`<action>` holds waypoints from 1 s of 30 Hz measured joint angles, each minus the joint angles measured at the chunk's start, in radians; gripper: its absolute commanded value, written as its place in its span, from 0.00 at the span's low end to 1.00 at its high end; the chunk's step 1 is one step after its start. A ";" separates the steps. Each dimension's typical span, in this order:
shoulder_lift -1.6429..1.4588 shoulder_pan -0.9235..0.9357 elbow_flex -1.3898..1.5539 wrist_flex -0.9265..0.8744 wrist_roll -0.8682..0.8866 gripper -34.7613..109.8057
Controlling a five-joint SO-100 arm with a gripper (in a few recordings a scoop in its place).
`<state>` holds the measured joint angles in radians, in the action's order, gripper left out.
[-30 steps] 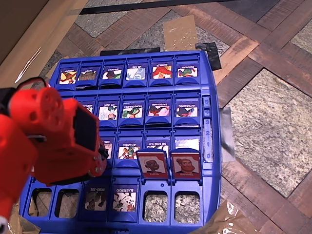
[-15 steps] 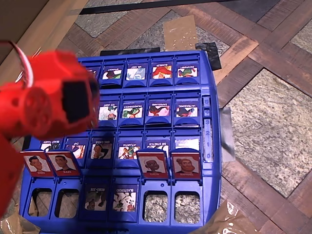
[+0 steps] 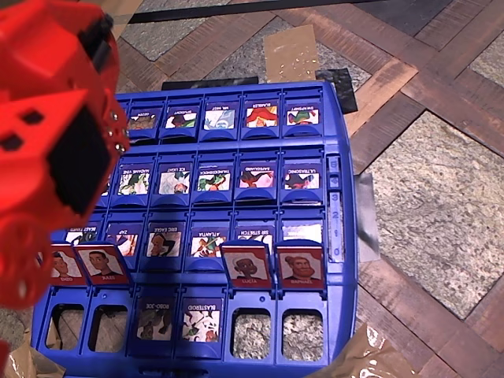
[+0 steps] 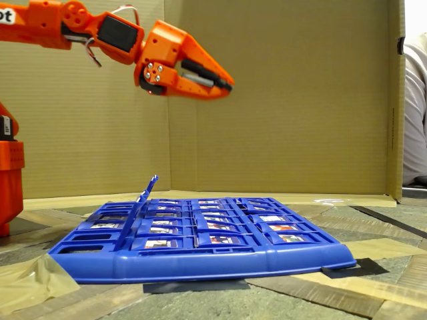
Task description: Flip A2.
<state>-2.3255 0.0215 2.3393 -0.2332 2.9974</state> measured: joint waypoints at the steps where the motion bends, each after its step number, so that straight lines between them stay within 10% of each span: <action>1: -0.018 0.000 0.018 0.038 0.000 0.24; 16: -0.383 0.000 0.357 0.618 -0.031 0.24; 30: -0.825 -0.005 0.703 1.572 0.040 0.24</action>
<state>-3.1508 0.0169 3.0419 1.3392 3.0373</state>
